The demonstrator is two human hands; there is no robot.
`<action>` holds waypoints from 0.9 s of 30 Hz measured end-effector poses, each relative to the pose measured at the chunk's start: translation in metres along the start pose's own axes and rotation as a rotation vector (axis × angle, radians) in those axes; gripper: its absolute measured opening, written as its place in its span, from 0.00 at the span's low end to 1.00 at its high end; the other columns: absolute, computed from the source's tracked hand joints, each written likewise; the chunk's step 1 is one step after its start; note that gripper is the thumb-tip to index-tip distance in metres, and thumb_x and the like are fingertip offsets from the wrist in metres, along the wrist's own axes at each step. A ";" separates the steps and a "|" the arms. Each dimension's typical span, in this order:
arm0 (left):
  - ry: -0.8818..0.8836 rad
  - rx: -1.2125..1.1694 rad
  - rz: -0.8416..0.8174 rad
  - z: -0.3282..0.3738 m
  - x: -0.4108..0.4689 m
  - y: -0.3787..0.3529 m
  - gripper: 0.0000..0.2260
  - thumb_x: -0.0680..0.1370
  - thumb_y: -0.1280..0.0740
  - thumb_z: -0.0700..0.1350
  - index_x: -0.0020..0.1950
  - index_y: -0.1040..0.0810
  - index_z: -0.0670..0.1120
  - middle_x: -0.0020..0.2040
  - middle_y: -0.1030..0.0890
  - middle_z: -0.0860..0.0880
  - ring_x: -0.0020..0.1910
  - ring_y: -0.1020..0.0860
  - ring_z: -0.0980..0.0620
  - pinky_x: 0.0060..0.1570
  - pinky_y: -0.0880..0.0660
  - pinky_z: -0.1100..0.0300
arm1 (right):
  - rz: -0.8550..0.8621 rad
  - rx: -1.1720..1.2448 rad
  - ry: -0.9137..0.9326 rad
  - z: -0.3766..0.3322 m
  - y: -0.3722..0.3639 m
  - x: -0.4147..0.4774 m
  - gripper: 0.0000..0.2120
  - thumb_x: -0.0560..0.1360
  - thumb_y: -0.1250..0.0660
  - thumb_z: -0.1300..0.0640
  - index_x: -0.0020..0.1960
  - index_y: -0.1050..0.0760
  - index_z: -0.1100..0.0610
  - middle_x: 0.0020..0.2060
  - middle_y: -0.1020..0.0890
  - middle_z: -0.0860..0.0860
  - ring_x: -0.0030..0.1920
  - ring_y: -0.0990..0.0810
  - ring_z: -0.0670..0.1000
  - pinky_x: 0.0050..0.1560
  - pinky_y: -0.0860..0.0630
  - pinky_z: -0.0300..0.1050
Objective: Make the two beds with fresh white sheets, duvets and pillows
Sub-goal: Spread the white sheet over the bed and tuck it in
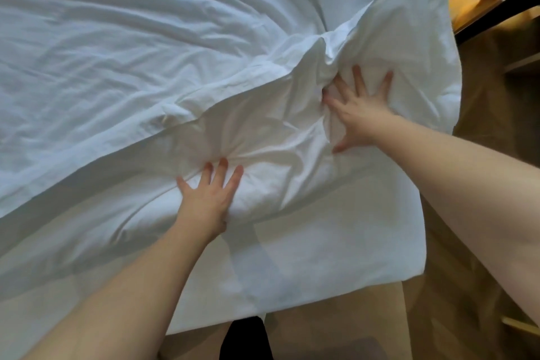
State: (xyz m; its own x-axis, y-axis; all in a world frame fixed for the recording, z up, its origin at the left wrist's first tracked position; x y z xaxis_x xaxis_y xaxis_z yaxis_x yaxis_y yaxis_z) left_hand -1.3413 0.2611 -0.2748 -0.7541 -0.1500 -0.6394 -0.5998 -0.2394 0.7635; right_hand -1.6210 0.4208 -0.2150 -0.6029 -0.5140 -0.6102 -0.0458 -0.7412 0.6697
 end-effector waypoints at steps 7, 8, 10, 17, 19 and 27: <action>-0.140 -0.141 0.067 -0.014 0.014 0.033 0.20 0.74 0.39 0.38 0.66 0.30 0.50 0.55 0.21 0.42 0.53 0.23 0.38 0.43 0.29 0.53 | 0.014 -0.108 0.082 -0.012 -0.038 -0.022 0.38 0.72 0.28 0.48 0.77 0.42 0.48 0.77 0.44 0.53 0.77 0.53 0.64 0.60 0.55 0.86; -0.168 -0.189 0.038 -0.016 0.014 0.040 0.20 0.74 0.39 0.38 0.65 0.28 0.50 0.55 0.20 0.42 0.53 0.23 0.39 0.44 0.28 0.53 | 0.036 -0.042 0.072 -0.015 -0.038 -0.017 0.32 0.74 0.30 0.51 0.75 0.36 0.50 0.73 0.36 0.52 0.76 0.46 0.61 0.60 0.56 0.86; -0.215 -0.267 -0.023 -0.022 0.011 0.051 0.21 0.73 0.39 0.38 0.65 0.26 0.52 0.56 0.20 0.44 0.55 0.23 0.41 0.47 0.27 0.55 | 0.003 0.024 0.067 -0.021 -0.035 -0.012 0.19 0.78 0.37 0.51 0.69 0.27 0.49 0.65 0.27 0.49 0.71 0.38 0.56 0.61 0.62 0.85; -0.295 -0.244 -0.242 -0.011 -0.045 0.060 0.25 0.74 0.40 0.37 0.68 0.28 0.57 0.58 0.21 0.47 0.57 0.24 0.44 0.50 0.27 0.55 | -0.285 0.333 0.120 -0.028 -0.029 -0.108 0.11 0.78 0.40 0.53 0.43 0.23 0.57 0.48 0.18 0.57 0.53 0.21 0.59 0.53 0.31 0.48; -0.319 -0.221 -0.293 -0.003 -0.059 0.057 0.26 0.75 0.40 0.37 0.70 0.30 0.57 0.60 0.22 0.47 0.59 0.25 0.44 0.52 0.27 0.55 | -0.431 0.484 0.092 -0.032 -0.039 -0.147 0.14 0.77 0.41 0.56 0.33 0.31 0.55 0.37 0.23 0.52 0.43 0.24 0.58 0.38 0.36 0.44; -0.126 -0.107 -0.112 0.010 -0.071 0.029 0.29 0.77 0.37 0.53 0.76 0.43 0.49 0.76 0.39 0.47 0.75 0.40 0.47 0.70 0.40 0.43 | -0.410 0.306 0.018 -0.027 -0.041 -0.136 0.16 0.78 0.45 0.46 0.43 0.21 0.49 0.48 0.20 0.49 0.60 0.27 0.56 0.64 0.62 0.80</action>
State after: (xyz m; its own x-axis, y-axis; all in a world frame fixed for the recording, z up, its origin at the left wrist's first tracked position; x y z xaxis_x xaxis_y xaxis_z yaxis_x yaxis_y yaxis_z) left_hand -1.3072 0.2746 -0.2064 -0.7157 0.0029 -0.6984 -0.6551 -0.3494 0.6699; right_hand -1.5156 0.5101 -0.1708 -0.4728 -0.2166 -0.8541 -0.5086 -0.7245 0.4653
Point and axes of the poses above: each hand's wrist, its own x-axis towards the middle knuckle, its own y-axis out of the back of the hand, z = x × y, the point moved 2 cm from there along x, towards the middle knuckle
